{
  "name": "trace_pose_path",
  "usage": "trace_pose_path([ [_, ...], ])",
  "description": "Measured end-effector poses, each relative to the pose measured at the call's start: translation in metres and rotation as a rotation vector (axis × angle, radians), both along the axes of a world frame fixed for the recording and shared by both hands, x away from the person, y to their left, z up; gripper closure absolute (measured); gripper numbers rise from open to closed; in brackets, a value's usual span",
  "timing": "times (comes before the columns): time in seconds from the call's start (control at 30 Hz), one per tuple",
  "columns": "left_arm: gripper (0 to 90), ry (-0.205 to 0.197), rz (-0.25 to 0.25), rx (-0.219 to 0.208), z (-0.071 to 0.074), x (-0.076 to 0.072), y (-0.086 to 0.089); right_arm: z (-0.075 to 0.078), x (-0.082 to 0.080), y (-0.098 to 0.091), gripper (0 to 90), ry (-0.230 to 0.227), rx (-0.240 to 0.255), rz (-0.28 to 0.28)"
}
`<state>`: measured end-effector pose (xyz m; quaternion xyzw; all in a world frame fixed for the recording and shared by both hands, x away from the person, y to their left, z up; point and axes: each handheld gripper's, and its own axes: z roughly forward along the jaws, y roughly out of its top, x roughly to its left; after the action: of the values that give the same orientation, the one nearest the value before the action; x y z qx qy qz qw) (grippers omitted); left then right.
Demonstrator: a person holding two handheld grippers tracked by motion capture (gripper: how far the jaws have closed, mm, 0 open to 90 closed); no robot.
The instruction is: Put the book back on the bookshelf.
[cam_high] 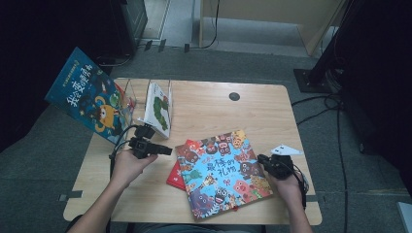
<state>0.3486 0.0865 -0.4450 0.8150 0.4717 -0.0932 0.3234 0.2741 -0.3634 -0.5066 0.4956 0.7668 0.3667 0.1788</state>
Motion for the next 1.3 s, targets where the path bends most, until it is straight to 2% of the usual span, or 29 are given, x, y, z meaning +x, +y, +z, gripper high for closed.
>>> trace_pose_path([
  [0.03, 75.3, -0.003, -0.006, -0.002, -0.002, -0.002, -0.001, 0.000, 0.002, 0.001, 89.6, 0.006, 0.001, 0.000],
  [0.17, 79.6, -0.003, -0.021, -0.001, -0.010, -0.012, -0.003, 0.001, 0.004, 0.004, 90.0, 0.002, -0.010, -0.007],
  [0.53, 82.6, -0.010, -0.024, 0.002, -0.024, -0.031, -0.009, 0.001, 0.013, 0.008, 90.0, 0.001, -0.015, -0.017],
  [0.7, 82.7, -0.006, -0.040, 0.000, -0.029, -0.039, -0.017, 0.002, 0.016, 0.010, 90.0, 0.003, -0.015, -0.022],
  [0.77, 82.7, 0.000, -0.062, 0.012, -0.034, -0.044, -0.023, 0.002, 0.018, 0.011, 90.0, 0.003, -0.022, -0.025],
  [0.9, 82.7, 0.007, -0.067, 0.028, -0.040, -0.048, -0.027, 0.002, 0.020, 0.012, 90.0, 0.007, -0.023, -0.033],
  [1.07, 83.1, 0.005, -0.081, 0.025, -0.043, -0.052, -0.031, 0.002, 0.024, 0.015, 90.0, 0.009, -0.030, -0.046],
  [1.17, 83.6, -0.011, -0.069, 0.021, -0.042, -0.054, -0.031, 0.001, 0.026, 0.017, 90.0, 0.012, -0.018, -0.037],
  [1.3, 84.8, -0.007, -0.050, 0.010, -0.042, -0.056, -0.024, 0.001, 0.029, 0.027, 90.0, -0.002, -0.031, -0.020],
])
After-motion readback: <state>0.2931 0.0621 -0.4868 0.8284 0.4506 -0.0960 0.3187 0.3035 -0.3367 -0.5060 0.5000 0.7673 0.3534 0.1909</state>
